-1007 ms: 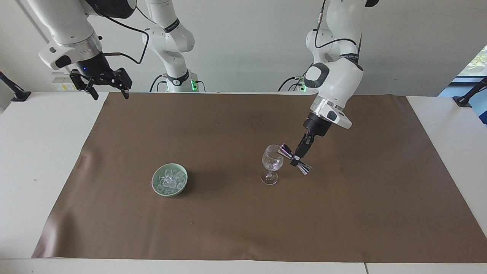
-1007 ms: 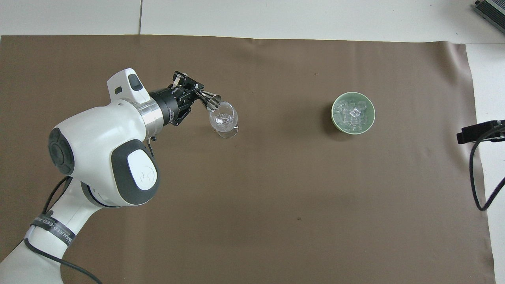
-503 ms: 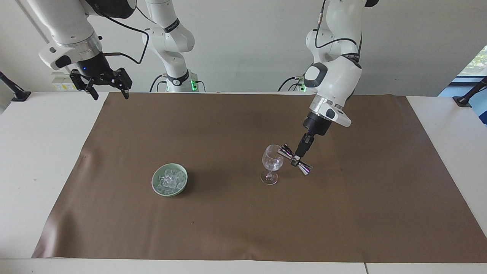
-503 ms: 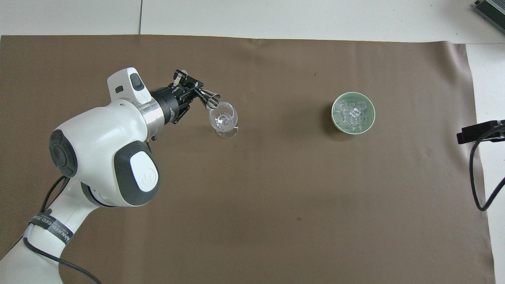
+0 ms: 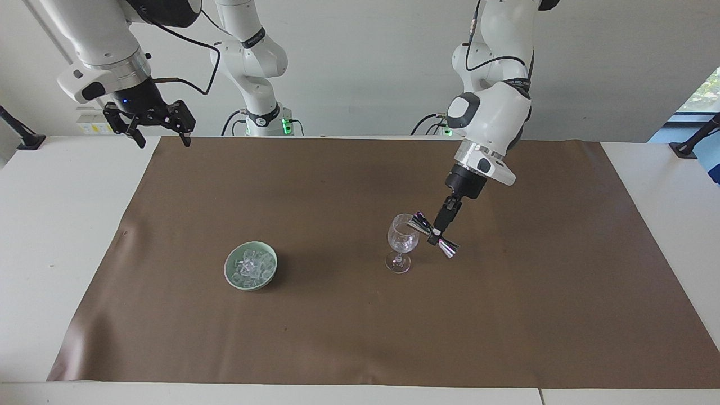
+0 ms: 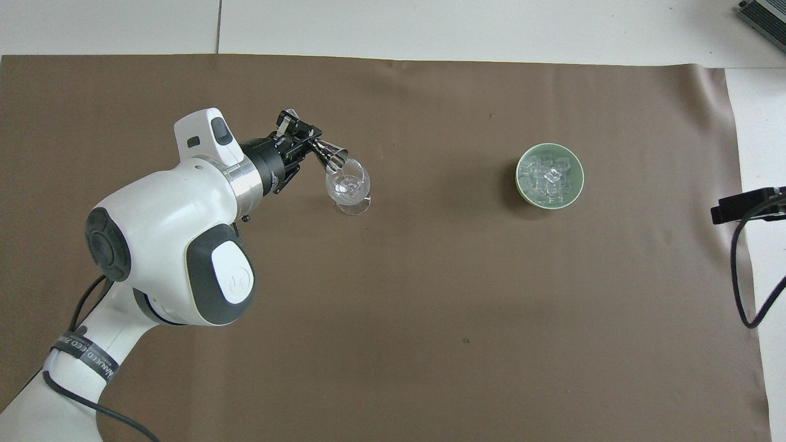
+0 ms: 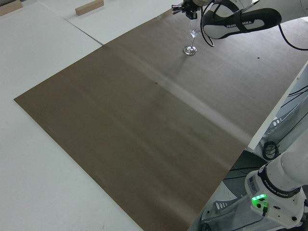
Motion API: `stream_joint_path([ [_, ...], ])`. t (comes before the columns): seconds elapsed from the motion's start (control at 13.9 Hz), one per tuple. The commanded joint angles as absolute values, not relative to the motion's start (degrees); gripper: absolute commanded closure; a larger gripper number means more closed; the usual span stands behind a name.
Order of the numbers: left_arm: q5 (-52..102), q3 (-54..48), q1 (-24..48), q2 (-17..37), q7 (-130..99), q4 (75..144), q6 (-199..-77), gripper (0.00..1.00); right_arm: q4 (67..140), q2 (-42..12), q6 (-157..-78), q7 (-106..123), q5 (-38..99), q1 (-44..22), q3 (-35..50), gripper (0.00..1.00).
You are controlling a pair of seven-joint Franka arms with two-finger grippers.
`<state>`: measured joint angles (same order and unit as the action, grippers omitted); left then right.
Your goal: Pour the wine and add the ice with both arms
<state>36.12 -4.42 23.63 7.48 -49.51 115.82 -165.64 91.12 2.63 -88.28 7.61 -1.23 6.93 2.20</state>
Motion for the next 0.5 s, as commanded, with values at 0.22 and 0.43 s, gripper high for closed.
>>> stream_joint_path([
  [0.22, 32.44, -3.34, 24.96, 5.45, -49.39, 118.3, -167.43, 1.0, 92.11, 3.6, -88.07, 6.86, -0.26, 7.29, 2.37, 0.0],
  [0.43, 32.34, -3.34, 24.43, 5.45, -48.17, 118.3, -167.34, 1.0, 92.11, 3.6, -88.07, 6.86, -0.26, 7.21, 2.37, 0.0],
])
